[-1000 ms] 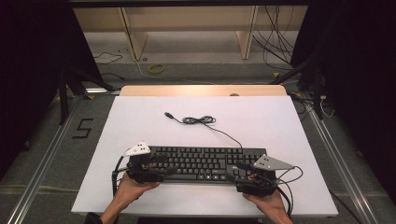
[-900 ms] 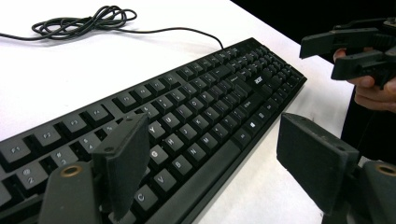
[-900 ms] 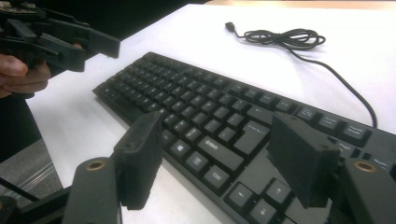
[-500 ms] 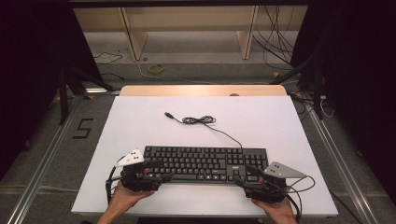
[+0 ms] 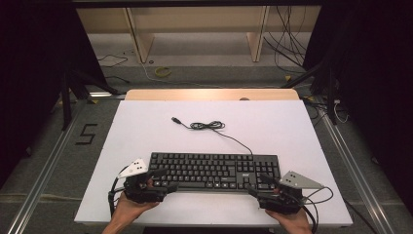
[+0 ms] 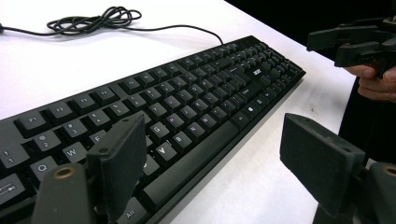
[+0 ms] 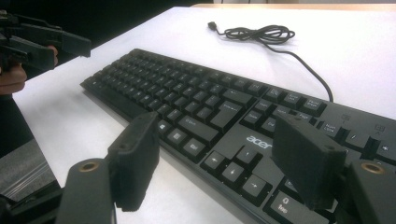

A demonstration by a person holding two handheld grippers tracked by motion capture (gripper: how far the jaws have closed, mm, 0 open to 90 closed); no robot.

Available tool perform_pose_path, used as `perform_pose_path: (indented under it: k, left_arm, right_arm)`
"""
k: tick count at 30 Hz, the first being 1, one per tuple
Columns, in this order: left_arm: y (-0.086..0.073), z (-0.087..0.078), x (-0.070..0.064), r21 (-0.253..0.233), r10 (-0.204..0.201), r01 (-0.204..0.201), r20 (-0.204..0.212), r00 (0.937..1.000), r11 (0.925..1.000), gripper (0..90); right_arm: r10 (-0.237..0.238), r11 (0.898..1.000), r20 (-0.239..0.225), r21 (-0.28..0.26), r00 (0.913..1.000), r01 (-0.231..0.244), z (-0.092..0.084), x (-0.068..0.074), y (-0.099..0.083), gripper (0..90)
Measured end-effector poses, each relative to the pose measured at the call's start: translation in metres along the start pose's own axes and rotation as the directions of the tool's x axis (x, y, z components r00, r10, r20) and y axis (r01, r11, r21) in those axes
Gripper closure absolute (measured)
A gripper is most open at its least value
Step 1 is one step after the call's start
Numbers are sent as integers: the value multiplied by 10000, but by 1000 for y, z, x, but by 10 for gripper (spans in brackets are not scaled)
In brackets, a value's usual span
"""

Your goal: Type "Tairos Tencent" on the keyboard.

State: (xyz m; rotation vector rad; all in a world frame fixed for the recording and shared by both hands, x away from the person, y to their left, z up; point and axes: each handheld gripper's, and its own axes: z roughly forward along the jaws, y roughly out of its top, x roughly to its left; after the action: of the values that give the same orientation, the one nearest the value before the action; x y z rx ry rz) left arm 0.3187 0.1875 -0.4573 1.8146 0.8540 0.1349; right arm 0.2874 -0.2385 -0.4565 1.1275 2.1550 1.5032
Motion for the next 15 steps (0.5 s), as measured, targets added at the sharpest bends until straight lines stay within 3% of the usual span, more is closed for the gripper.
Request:
perform_pose_path:
  k: [15]
  left_arm:
    - [0,1,2,-11,32,-32,-43,10000,10000,228]
  right_arm:
    - [15,10000,-42,-2,10000,-15,2,0,-1,330]
